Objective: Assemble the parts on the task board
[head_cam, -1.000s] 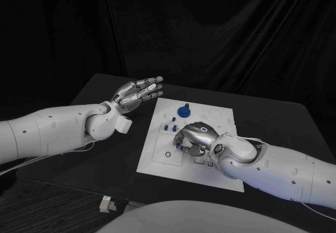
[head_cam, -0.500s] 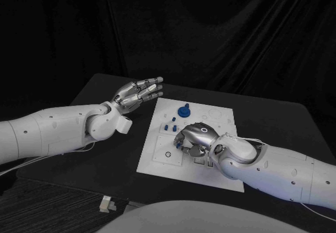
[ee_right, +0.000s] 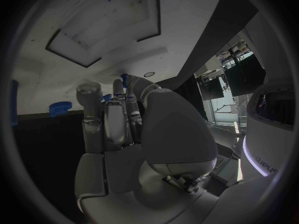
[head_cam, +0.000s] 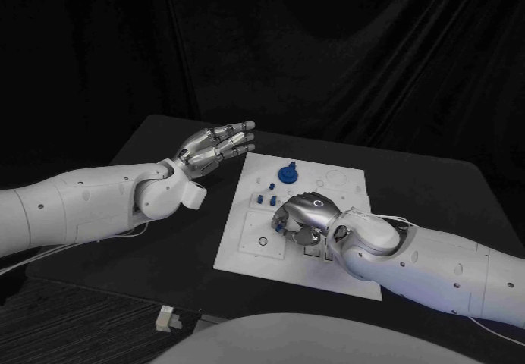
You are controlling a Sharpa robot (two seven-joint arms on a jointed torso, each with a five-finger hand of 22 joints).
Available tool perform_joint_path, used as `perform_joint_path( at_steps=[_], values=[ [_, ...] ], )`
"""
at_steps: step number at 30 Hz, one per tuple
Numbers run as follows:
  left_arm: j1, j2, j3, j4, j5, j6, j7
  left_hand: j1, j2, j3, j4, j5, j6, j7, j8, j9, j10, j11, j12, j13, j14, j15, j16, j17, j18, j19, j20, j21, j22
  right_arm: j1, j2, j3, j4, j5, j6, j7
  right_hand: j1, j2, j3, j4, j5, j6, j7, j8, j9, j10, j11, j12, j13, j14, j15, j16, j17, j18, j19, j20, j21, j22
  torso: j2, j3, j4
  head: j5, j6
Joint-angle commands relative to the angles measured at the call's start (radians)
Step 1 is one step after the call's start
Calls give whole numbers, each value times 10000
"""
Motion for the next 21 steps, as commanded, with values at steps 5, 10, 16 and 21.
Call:
perform_joint_path(
  at_steps=[5, 10, 16, 21],
  values=[
    [-27, 27, 10, -13, 11, 206, 785, 134, -13, 63, -170, 126, 167, 45, 133, 36, -35, 131, 150, 65, 14, 109, 135, 105, 16, -31, -8, 67, -83, -52, 7, -15, -27, -62, 367, -299, 218, 154, 280, -172, 80, 218, 138, -35, 204, 394, -147, -65, 103, 272, -1, 44, 33, -228, -80, 8, -199, 1043, 0, -2, 2, 9, -2],
    [-35, 28, 10, -30, 11, 216, 759, 134, -13, 63, -170, 126, 167, 45, 133, 36, -35, 131, 150, 65, 14, 109, 135, 105, 16, -31, -8, 67, -83, -53, 6, -15, -37, -62, 612, -444, 190, 143, 220, -195, 11, -136, 232, -353, 42, 359, -87, -124, 143, 244, 49, 17, 14, -222, -151, 45, -274, 1025, -2, -2, 2, 1, -2],
    [-44, 36, 10, -52, 11, 231, 736, 136, -10, 68, -171, 128, 151, 48, 131, 35, -37, 135, 146, 65, 13, 112, 134, 105, 17, -28, -8, 68, -77, -53, -24, -15, -32, -62, 827, -572, -106, -33, 64, -30, -136, -1473, 121, -1170, -384, -212, 29, -417, 105, 112, 163, -167, -148, -161, -391, 145, -753, 912, -1, -2, 2, -6, -2],
    [-51, 43, 10, -64, 11, 249, 718, 140, -4, 77, -173, 132, 139, 51, 129, 33, -41, 140, 139, 63, 14, 118, 139, 105, 18, -33, -8, 66, -91, -52, -51, -15, -21, -62, 802, -597, -276, -139, -66, 87, -217, -1981, -56, -1418, -585, -585, 167, -516, 116, 78, 282, -162, -148, -153, -460, 238, -875, 884, -5, 1, 2, -8, -2]
  ],
)
